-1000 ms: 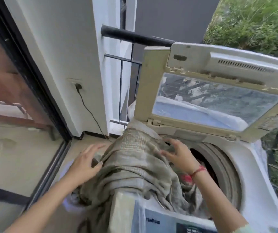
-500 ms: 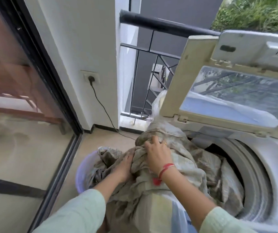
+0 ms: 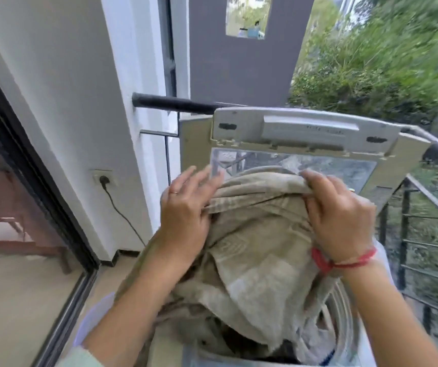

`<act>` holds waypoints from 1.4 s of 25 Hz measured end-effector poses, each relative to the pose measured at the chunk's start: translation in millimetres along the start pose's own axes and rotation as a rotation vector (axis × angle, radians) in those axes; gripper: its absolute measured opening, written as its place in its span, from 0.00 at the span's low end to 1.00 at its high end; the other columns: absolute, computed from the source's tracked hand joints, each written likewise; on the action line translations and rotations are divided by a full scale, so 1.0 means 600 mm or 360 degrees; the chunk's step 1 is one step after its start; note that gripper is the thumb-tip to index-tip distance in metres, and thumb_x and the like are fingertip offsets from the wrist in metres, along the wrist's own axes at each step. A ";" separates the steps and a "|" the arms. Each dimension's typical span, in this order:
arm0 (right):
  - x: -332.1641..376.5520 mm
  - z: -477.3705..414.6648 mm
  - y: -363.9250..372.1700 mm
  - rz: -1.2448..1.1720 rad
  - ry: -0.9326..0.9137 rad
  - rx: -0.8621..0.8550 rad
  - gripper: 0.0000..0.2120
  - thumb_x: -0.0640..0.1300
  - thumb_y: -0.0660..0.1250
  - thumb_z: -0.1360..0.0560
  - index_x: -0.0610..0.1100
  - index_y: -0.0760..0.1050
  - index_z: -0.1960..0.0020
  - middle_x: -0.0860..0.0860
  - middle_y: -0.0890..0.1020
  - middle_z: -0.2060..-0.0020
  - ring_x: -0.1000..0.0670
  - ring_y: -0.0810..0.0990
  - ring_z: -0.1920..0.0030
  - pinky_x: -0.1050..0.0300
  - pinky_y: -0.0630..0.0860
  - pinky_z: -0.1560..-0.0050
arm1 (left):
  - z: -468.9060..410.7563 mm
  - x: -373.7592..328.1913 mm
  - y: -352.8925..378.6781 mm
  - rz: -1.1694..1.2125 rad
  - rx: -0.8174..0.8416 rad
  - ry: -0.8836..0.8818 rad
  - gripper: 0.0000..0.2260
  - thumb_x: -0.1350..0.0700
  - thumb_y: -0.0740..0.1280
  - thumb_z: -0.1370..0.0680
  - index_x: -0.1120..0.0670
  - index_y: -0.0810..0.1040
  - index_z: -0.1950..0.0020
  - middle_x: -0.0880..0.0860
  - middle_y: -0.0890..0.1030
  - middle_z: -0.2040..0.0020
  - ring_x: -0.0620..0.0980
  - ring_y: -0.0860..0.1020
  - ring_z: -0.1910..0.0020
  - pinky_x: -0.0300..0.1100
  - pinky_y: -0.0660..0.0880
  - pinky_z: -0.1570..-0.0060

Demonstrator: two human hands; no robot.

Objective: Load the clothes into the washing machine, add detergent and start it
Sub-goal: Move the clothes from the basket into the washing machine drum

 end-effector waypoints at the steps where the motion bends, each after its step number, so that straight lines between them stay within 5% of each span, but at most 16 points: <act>1: -0.036 0.004 -0.021 0.0103 0.0065 -0.0073 0.11 0.49 0.55 0.22 0.50 0.71 0.42 0.45 0.82 0.60 0.42 0.80 0.71 0.56 0.73 0.76 | -0.021 -0.038 0.024 -0.0008 0.0051 0.0064 0.27 0.67 0.60 0.31 0.48 0.75 0.35 0.51 0.77 0.37 0.55 0.71 0.35 0.52 0.65 0.38; 2: -0.067 0.028 -0.022 0.0193 0.0146 -0.0069 0.12 0.48 0.55 0.22 0.49 0.72 0.42 0.46 0.82 0.59 0.42 0.79 0.72 0.56 0.72 0.77 | -0.024 -0.057 0.060 -0.0042 0.0202 0.0098 0.28 0.67 0.62 0.31 0.47 0.74 0.34 0.50 0.77 0.36 0.53 0.70 0.34 0.53 0.63 0.37; 4: -0.104 0.114 0.017 0.0410 0.0278 0.0248 0.13 0.47 0.56 0.23 0.50 0.70 0.40 0.45 0.82 0.55 0.41 0.79 0.71 0.54 0.74 0.77 | 0.018 -0.055 0.142 -0.0154 0.0914 0.0066 0.29 0.66 0.62 0.28 0.45 0.69 0.30 0.47 0.73 0.32 0.51 0.66 0.30 0.59 0.54 0.31; 6: -0.121 0.238 0.099 0.0501 0.0367 0.1265 0.18 0.45 0.58 0.25 0.51 0.66 0.35 0.44 0.78 0.43 0.39 0.81 0.57 0.46 0.79 0.63 | 0.109 -0.008 0.191 -0.0229 0.1804 -0.0129 0.26 0.56 0.63 0.24 0.43 0.62 0.27 0.46 0.65 0.27 0.50 0.56 0.25 0.64 0.43 0.31; 8: -0.106 0.345 0.148 0.0288 0.0446 0.2331 0.21 0.46 0.61 0.25 0.50 0.66 0.32 0.45 0.66 0.31 0.41 0.73 0.38 0.47 0.73 0.40 | 0.166 0.050 0.168 -0.0123 0.1944 -0.0246 0.25 0.46 0.64 0.24 0.41 0.63 0.28 0.44 0.63 0.27 0.48 0.51 0.24 0.64 0.39 0.31; 9: -0.088 0.355 0.157 0.0167 0.0512 0.2488 0.22 0.48 0.63 0.25 0.50 0.66 0.31 0.47 0.64 0.29 0.43 0.70 0.34 0.51 0.70 0.37 | 0.172 0.085 0.135 -0.0015 0.1691 -0.0309 0.24 0.42 0.63 0.26 0.39 0.64 0.30 0.42 0.64 0.28 0.46 0.52 0.25 0.62 0.39 0.30; 12: 0.007 0.273 0.195 -0.0218 0.0569 0.2017 0.23 0.53 0.64 0.25 0.51 0.67 0.32 0.51 0.67 0.31 0.48 0.70 0.34 0.57 0.67 0.35 | 0.193 0.238 0.009 0.0000 0.1037 -0.0605 0.34 0.32 0.59 0.34 0.41 0.64 0.29 0.44 0.67 0.30 0.49 0.61 0.28 0.58 0.53 0.28; 14: 0.106 0.192 0.233 -0.0606 0.0538 0.1729 0.28 0.60 0.63 0.26 0.53 0.64 0.30 0.51 0.64 0.29 0.49 0.65 0.30 0.55 0.64 0.31 | 0.238 0.350 -0.028 -0.0081 0.1320 -0.0838 0.50 0.30 0.64 0.40 0.46 0.52 0.24 0.50 0.59 0.26 0.52 0.58 0.27 0.53 0.57 0.29; 17: 0.246 0.140 0.333 -0.0413 0.0349 0.2002 0.41 0.68 0.61 0.31 0.53 0.52 0.25 0.47 0.54 0.24 0.43 0.55 0.26 0.43 0.57 0.28 | 0.330 0.434 0.006 -0.0144 0.1921 -0.0970 0.58 0.41 0.75 0.39 0.48 0.36 0.24 0.51 0.48 0.23 0.53 0.52 0.25 0.52 0.57 0.29; 20: 0.304 0.162 0.401 -0.0024 0.0293 0.2057 0.24 0.52 0.61 0.24 0.49 0.61 0.30 0.42 0.62 0.29 0.38 0.66 0.33 0.41 0.68 0.37 | 0.372 0.451 0.071 0.0032 0.1750 -0.0970 0.48 0.46 0.74 0.34 0.47 0.46 0.23 0.53 0.57 0.25 0.56 0.60 0.27 0.50 0.62 0.30; 23: 0.312 0.176 0.382 0.0012 0.0074 0.1704 0.17 0.39 0.53 0.21 0.48 0.65 0.33 0.43 0.71 0.39 0.40 0.76 0.45 0.48 0.74 0.49 | 0.384 0.429 0.094 0.0200 0.1387 -0.1139 0.19 0.43 0.60 0.29 0.33 0.70 0.38 0.50 0.74 0.34 0.54 0.71 0.34 0.50 0.68 0.34; 24: 0.304 0.183 0.366 -0.0078 0.0061 0.1611 0.17 0.38 0.53 0.21 0.48 0.65 0.34 0.43 0.74 0.40 0.40 0.78 0.47 0.49 0.74 0.51 | 0.383 0.418 0.087 0.0229 0.1247 -0.1159 0.16 0.47 0.59 0.27 0.30 0.72 0.42 0.48 0.76 0.36 0.52 0.73 0.36 0.48 0.69 0.35; 27: 0.255 0.189 0.294 -0.0551 0.0405 0.1311 0.11 0.39 0.57 0.25 0.49 0.71 0.45 0.44 0.81 0.53 0.41 0.80 0.55 0.53 0.69 0.62 | 0.326 0.374 0.017 0.0198 0.0767 -0.1270 0.32 0.70 0.58 0.29 0.30 0.74 0.51 0.49 0.83 0.48 0.52 0.79 0.45 0.41 0.73 0.47; 30: 0.199 0.123 0.196 -0.0749 0.0520 0.0737 0.05 0.41 0.62 0.26 0.50 0.71 0.54 0.48 0.79 0.68 0.45 0.77 0.67 0.59 0.63 0.68 | 0.168 0.270 -0.081 0.0161 0.0087 -0.0996 0.33 0.74 0.56 0.32 0.34 0.76 0.51 0.51 0.83 0.58 0.52 0.80 0.59 0.42 0.75 0.59; 32: 0.138 0.025 0.101 -0.0763 0.0463 0.0180 0.04 0.38 0.62 0.24 0.43 0.76 0.55 0.53 0.73 0.70 0.55 0.70 0.70 0.62 0.61 0.68 | 0.043 0.144 -0.109 0.0384 -0.0256 -0.0618 0.26 0.73 0.56 0.32 0.44 0.78 0.50 0.47 0.81 0.60 0.42 0.78 0.61 0.36 0.74 0.61; 35: 0.001 -0.069 -0.041 -0.0489 0.0560 -0.0513 0.10 0.41 0.60 0.21 0.38 0.78 0.53 0.52 0.76 0.65 0.57 0.70 0.66 0.60 0.65 0.64 | -0.083 -0.042 -0.053 0.0720 -0.0335 -0.0127 0.18 0.67 0.59 0.29 0.50 0.78 0.47 0.43 0.81 0.55 0.39 0.78 0.56 0.34 0.73 0.57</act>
Point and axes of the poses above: each hand's wrist, its own z-axis away from the middle knuckle, its own y-axis out of the palm, x = y × z, the point moved 3 cm from there along -z, towards the middle knuckle
